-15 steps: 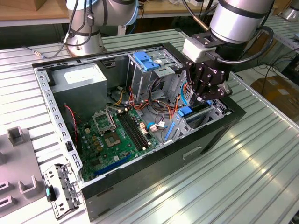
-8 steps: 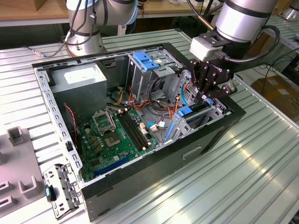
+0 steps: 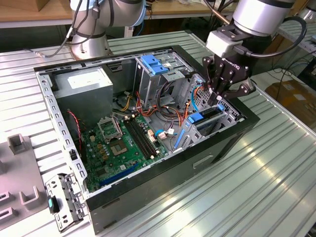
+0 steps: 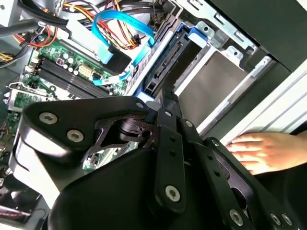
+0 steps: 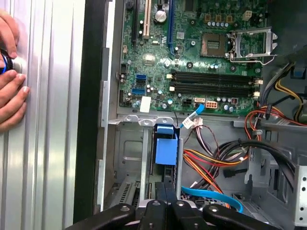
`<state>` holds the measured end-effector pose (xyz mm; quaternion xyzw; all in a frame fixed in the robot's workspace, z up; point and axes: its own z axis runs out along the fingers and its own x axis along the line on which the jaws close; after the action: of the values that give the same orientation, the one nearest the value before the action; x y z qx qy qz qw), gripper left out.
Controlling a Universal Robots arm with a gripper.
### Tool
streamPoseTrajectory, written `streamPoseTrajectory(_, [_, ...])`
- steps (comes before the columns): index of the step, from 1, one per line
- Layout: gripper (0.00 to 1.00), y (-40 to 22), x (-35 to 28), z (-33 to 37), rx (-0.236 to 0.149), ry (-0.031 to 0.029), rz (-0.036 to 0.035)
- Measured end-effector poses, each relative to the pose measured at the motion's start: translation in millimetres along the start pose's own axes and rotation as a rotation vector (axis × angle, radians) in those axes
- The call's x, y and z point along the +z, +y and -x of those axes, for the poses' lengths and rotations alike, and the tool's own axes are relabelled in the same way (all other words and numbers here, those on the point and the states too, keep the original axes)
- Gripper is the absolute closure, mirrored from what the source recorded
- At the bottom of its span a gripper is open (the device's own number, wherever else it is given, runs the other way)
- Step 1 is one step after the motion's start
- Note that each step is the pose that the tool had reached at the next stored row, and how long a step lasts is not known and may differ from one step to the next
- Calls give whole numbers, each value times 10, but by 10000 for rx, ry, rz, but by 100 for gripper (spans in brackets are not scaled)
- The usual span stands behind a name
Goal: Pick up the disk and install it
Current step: 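Insert the first disk wire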
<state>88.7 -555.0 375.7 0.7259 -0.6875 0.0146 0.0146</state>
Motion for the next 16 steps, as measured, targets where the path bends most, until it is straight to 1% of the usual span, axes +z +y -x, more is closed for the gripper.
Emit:
streamPoseTrajectory(1, [89, -6, -2, 1, 0, 1, 10])
streamPoseTrajectory(2, [89, -18, -4, 2, 1, 22, 17])
streamPoseTrajectory(5, [89, -119, -5, 10, -3, 29, 42])
streamPoseTrajectory(7, [89, -271, -5, 24, -34, 28, 55])
streamPoseTrajectory(9, [89, -338, -6, 38, -62, 27, 56])
streamPoseTrajectory(11, [89, -382, -7, 68, -71, 29, 55])
streamPoseTrajectory(13, [89, -430, -9, 136, -86, 27, 55])
streamPoseTrajectory(16, [89, -444, -12, 196, -124, 27, 54])
